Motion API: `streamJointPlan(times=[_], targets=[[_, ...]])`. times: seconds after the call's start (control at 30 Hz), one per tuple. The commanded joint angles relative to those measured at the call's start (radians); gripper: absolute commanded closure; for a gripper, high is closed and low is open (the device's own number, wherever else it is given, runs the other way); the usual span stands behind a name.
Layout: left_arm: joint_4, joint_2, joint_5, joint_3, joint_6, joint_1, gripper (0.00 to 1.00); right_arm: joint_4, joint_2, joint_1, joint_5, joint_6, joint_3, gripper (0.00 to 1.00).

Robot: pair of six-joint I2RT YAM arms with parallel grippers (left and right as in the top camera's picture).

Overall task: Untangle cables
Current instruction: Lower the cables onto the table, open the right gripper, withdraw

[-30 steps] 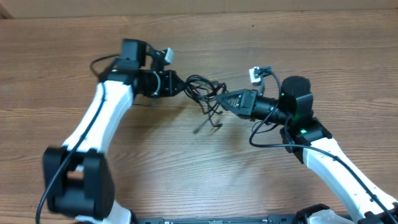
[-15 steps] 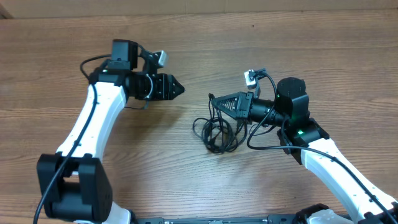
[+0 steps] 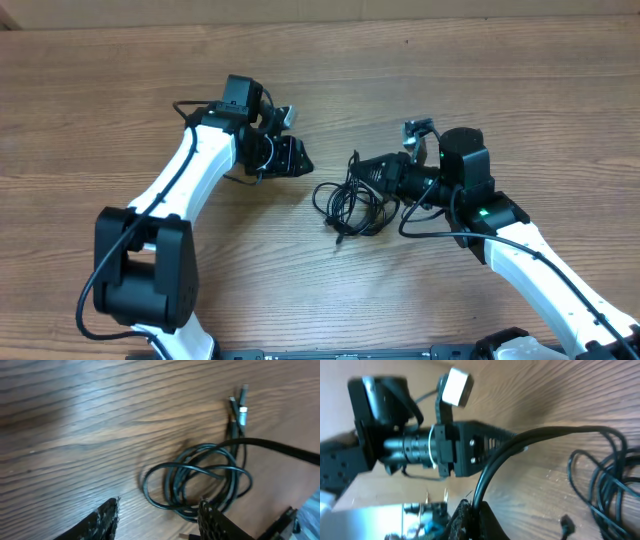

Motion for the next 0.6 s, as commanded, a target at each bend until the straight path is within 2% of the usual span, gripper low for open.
streamJointPlan(times=[0.0,0.13,0.2,0.37,0.47,0.57], targets=[[-0.008,0.011,-0.056,0.01,-0.056,0.014,0.49,0.012,0.009,-0.016,0.133,0.094,0.03,0.96],[-0.037,0.011,-0.147,0.01,-0.124,0.027,0.51,0.009,0.012,-0.017,0.379,0.107,0.029,0.96],[-0.054,0.011,-0.148,0.01,-0.127,0.035,0.5,0.012,0.024,-0.017,0.521,0.119,0.029,0.96],[-0.083,0.011,-0.148,0.01,-0.123,0.036,0.5,0.089,0.097,-0.019,0.637,0.127,0.029,0.96],[-0.095,0.011,-0.148,0.01,-0.123,0.036,0.51,0.134,0.149,-0.04,0.644,0.276,0.029,0.96],[-0.1,0.011,-0.148,0.01,-0.123,0.036,0.5,0.148,0.184,-0.08,0.61,0.542,0.029,0.95]])
